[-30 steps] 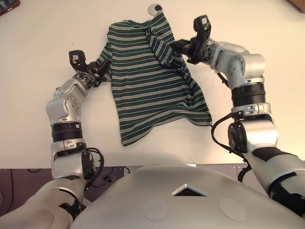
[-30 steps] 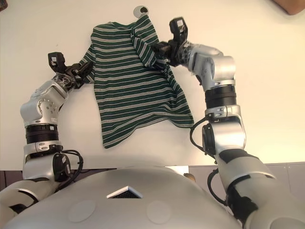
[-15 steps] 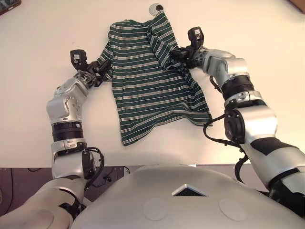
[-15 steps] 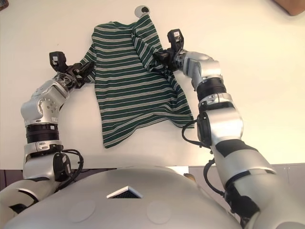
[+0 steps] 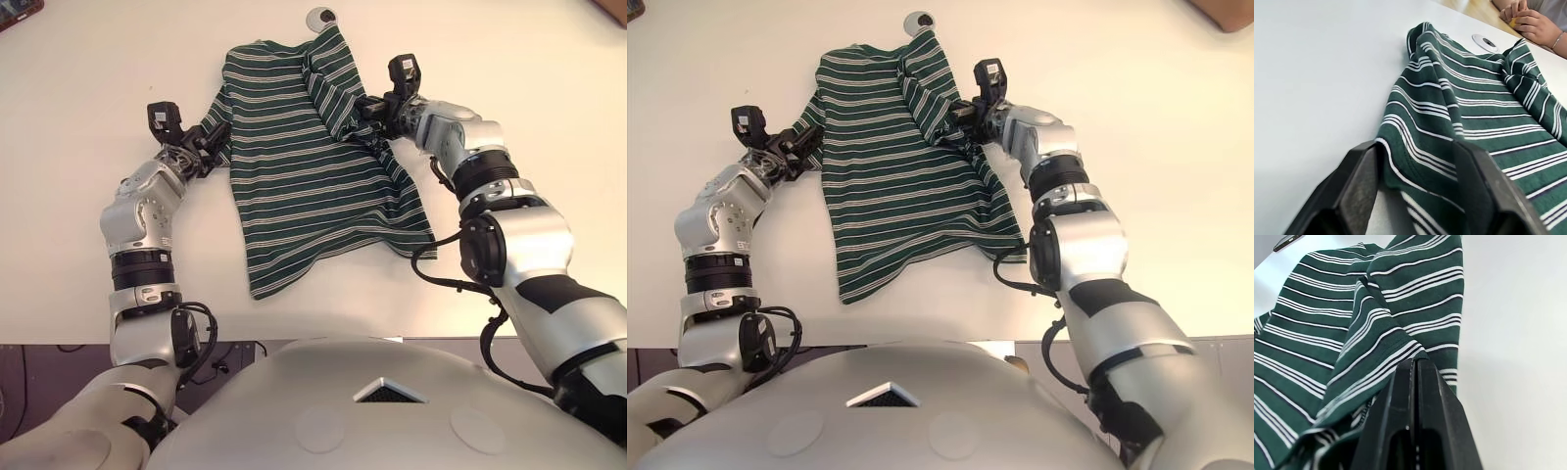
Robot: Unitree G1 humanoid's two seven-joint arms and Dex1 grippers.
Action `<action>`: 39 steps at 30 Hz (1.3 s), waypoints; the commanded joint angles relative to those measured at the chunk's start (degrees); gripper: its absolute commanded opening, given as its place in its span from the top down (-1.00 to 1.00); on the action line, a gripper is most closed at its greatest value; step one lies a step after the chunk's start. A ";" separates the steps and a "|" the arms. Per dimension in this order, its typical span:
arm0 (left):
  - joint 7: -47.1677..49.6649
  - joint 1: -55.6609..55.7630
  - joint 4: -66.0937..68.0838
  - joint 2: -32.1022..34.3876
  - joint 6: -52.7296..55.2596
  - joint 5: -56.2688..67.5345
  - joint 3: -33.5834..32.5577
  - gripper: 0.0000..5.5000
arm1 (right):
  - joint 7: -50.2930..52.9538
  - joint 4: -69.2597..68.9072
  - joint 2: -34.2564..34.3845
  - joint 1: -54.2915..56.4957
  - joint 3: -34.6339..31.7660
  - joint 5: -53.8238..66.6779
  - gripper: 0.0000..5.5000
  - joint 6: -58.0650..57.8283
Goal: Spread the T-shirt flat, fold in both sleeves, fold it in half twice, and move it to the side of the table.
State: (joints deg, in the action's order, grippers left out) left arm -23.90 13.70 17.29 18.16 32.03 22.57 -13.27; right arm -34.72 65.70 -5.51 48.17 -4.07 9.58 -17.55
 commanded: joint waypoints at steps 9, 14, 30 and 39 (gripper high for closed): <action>0.53 -1.02 1.16 -0.76 1.29 -0.90 1.10 0.11 | 8.90 6.56 -13.25 7.29 -6.51 -1.48 0.98 7.67; 0.51 -0.62 0.62 -0.53 1.35 -1.07 1.39 0.11 | 14.63 9.34 -14.02 5.88 -0.86 -9.89 0.92 11.59; 0.45 0.73 1.51 -0.11 0.73 -1.22 1.95 0.11 | 11.58 9.52 -5.76 2.03 -0.90 -9.95 0.99 10.97; 1.33 -0.67 0.81 -0.55 -0.06 -1.09 1.14 0.11 | 16.19 9.33 -15.06 -2.06 -0.41 -11.68 0.99 6.62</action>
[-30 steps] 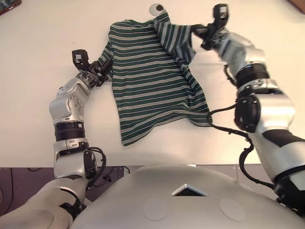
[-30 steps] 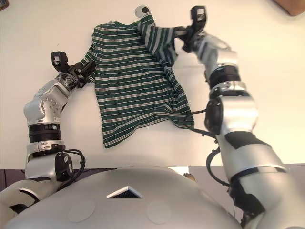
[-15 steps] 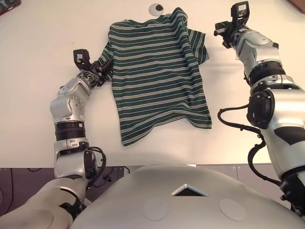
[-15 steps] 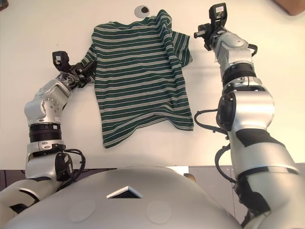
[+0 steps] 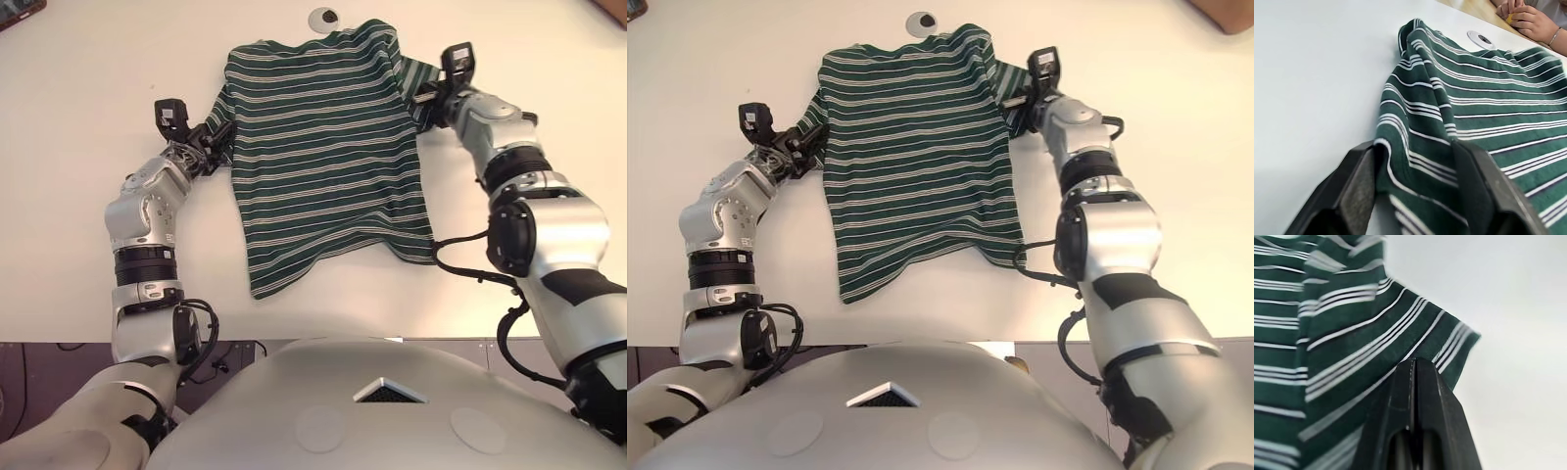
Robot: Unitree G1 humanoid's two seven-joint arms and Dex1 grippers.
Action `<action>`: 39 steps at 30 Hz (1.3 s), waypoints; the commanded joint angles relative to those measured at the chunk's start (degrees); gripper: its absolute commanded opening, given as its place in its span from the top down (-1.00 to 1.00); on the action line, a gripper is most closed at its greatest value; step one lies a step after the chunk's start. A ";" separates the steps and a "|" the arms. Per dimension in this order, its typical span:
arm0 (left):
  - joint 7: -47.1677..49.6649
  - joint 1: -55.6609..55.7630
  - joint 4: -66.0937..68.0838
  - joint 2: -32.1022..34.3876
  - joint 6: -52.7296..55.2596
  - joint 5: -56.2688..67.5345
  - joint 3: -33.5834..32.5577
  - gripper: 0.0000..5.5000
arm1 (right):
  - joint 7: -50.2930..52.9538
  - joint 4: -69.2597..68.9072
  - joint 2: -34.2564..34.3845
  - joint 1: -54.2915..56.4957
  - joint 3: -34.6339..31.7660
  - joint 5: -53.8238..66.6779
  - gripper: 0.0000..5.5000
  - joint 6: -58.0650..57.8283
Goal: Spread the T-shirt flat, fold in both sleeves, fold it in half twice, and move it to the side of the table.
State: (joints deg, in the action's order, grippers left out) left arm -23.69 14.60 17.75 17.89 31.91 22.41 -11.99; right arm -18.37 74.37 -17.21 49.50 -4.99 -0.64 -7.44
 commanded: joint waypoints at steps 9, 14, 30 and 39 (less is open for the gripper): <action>1.69 0.40 1.55 -0.70 -1.26 1.31 -2.66 0.00 | 0.57 -5.28 -3.07 -3.83 0.89 -1.10 1.00 4.19; 0.97 4.49 4.33 -2.49 3.19 4.09 -2.74 -0.26 | -3.29 -15.32 1.10 -3.83 3.19 -0.98 1.00 14.29; -1.26 16.13 25.29 -4.68 1.55 2.76 -3.21 0.24 | -18.77 -27.73 1.73 -15.97 20.13 -10.13 1.00 5.14; -0.78 17.14 24.42 -4.56 -1.74 2.36 -4.09 0.79 | -22.29 -28.90 -0.30 -19.25 26.37 -14.06 1.00 4.16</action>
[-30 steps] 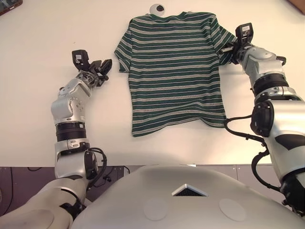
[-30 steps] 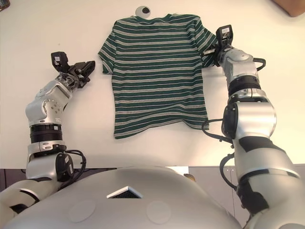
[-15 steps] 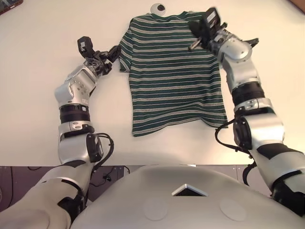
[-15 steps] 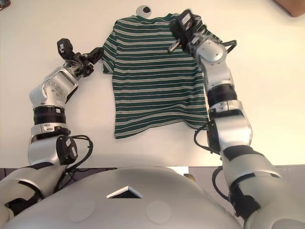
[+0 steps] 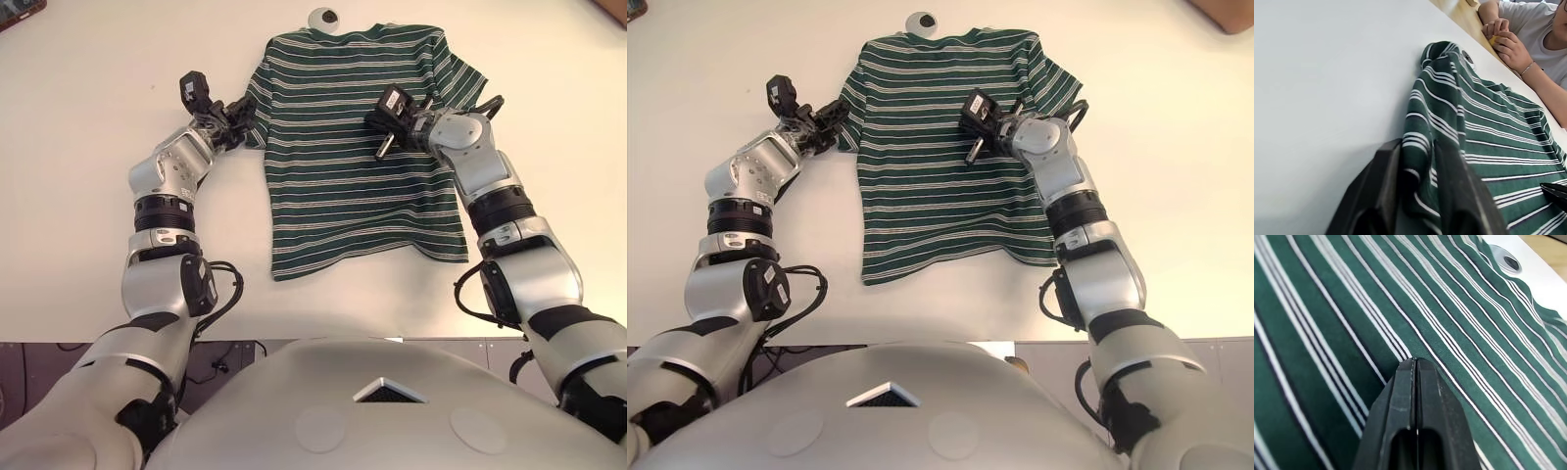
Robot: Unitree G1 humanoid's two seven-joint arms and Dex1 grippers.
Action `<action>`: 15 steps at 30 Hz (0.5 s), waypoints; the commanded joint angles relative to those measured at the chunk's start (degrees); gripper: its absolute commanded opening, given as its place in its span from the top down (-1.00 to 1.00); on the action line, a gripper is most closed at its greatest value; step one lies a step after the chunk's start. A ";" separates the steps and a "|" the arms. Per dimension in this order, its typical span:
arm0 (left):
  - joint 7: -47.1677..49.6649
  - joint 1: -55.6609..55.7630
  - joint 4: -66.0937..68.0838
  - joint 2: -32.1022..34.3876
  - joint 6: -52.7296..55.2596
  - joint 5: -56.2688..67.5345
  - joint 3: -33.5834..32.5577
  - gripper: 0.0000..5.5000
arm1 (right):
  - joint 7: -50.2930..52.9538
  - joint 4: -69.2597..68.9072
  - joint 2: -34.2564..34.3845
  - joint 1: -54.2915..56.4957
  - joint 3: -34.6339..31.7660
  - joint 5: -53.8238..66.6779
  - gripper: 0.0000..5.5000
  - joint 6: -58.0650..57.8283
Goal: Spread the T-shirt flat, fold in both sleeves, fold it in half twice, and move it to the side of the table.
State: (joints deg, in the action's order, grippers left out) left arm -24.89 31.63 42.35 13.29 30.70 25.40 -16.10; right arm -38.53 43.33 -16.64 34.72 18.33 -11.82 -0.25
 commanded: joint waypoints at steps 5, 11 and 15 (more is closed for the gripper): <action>1.77 1.96 -4.30 -0.76 0.29 2.10 -2.26 1.00 | -4.01 1.63 -1.20 -5.92 5.07 -3.11 1.00 -4.21; 5.84 7.50 -9.13 -3.35 4.11 2.44 -0.38 1.00 | -4.24 2.15 -0.62 -6.86 6.46 -3.14 1.00 -4.63; 7.87 10.96 -4.01 -6.67 5.17 -1.77 4.74 1.00 | -3.95 2.83 -0.05 -6.45 6.65 -3.22 1.00 -4.76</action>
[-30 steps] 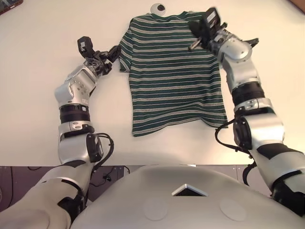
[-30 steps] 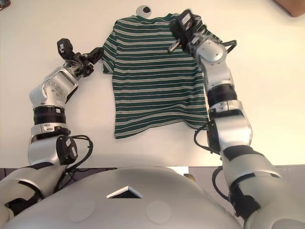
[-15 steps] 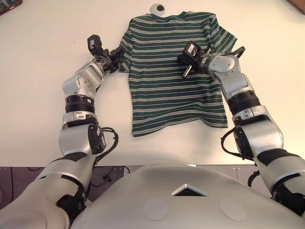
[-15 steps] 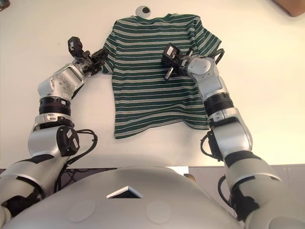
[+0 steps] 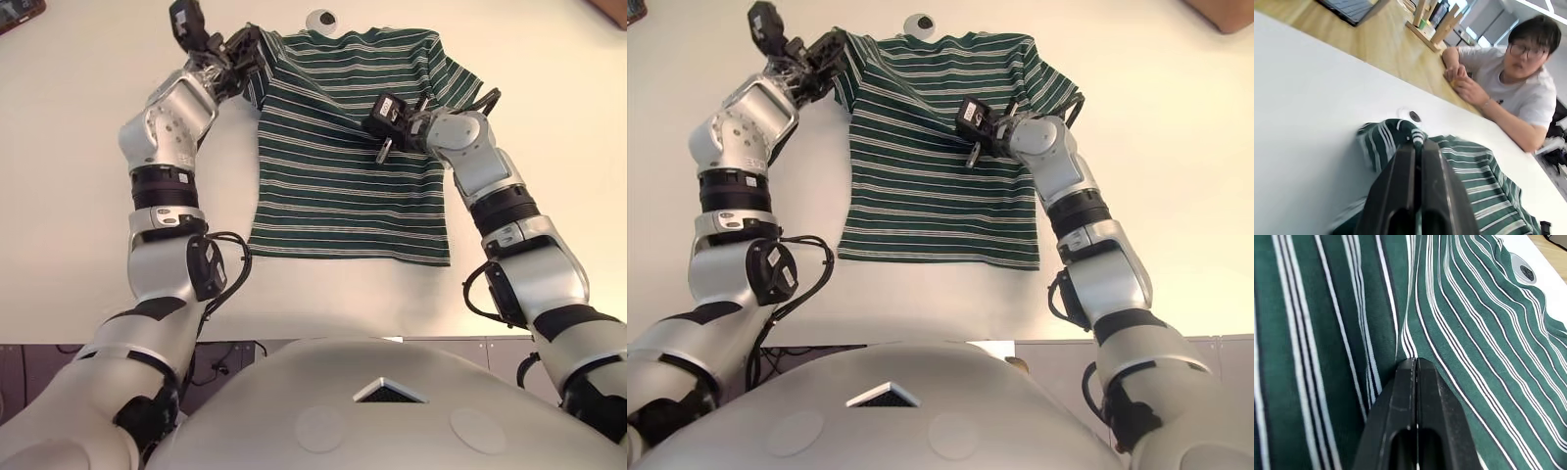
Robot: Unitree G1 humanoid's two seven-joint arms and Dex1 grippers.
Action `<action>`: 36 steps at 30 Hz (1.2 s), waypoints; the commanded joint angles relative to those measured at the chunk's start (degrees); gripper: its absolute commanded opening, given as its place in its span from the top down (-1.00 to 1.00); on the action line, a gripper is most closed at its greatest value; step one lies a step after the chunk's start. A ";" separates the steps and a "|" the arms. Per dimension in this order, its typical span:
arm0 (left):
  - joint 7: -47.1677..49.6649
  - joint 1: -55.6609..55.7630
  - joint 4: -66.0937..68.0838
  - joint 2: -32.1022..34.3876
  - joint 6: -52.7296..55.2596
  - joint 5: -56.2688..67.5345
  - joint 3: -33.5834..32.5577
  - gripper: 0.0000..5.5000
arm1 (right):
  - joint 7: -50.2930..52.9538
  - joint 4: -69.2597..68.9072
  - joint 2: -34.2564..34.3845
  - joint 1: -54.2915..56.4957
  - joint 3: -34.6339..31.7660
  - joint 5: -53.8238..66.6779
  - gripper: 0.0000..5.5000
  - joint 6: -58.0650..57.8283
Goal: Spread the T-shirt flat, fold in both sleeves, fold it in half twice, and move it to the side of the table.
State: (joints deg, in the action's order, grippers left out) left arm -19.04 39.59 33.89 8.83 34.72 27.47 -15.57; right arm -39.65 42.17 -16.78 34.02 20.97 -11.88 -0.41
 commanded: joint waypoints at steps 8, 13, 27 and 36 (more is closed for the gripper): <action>6.08 5.76 13.88 -6.00 -1.47 -15.91 14.32 0.63 | -2.00 5.11 0.59 -5.04 4.52 -3.61 1.00 -4.41; 6.42 2.95 11.13 -5.04 -3.81 -17.72 14.21 0.47 | -1.60 5.68 0.81 -4.65 4.65 -3.58 1.00 -4.31; 1.71 -15.99 -23.47 3.62 11.50 -6.80 3.51 0.47 | -1.61 4.63 -0.84 -5.64 5.04 -3.16 1.00 -4.51; -0.63 -9.26 0.99 1.25 1.54 -7.84 2.93 0.47 | -1.46 5.88 -0.74 -4.67 5.30 -3.57 1.00 -3.87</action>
State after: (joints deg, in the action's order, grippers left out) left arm -19.29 28.08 30.01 10.21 37.95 20.31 -12.46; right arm -38.74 43.07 -16.79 34.75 22.89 -11.88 -0.36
